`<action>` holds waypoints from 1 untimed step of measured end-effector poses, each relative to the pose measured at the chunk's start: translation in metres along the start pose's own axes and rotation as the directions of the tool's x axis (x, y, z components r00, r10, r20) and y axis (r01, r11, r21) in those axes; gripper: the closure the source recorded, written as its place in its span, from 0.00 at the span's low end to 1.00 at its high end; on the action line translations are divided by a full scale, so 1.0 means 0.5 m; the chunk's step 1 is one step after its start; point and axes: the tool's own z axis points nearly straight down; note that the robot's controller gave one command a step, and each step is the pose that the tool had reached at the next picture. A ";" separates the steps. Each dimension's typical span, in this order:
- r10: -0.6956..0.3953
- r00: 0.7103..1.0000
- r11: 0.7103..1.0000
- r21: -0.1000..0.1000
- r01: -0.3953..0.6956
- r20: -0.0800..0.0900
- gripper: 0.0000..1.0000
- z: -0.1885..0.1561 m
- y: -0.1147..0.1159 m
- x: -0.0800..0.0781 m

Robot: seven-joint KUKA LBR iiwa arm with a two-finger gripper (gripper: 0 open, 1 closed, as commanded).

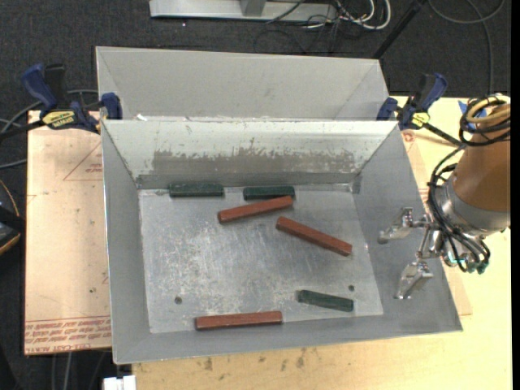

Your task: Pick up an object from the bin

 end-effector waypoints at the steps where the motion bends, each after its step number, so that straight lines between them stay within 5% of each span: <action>1: -0.004 1.000 1.000 0.001 0.004 0.006 0.00 -0.006 0.001 -0.003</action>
Offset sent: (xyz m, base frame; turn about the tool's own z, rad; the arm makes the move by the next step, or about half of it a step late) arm 0.0094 0.0816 -0.1386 0.0738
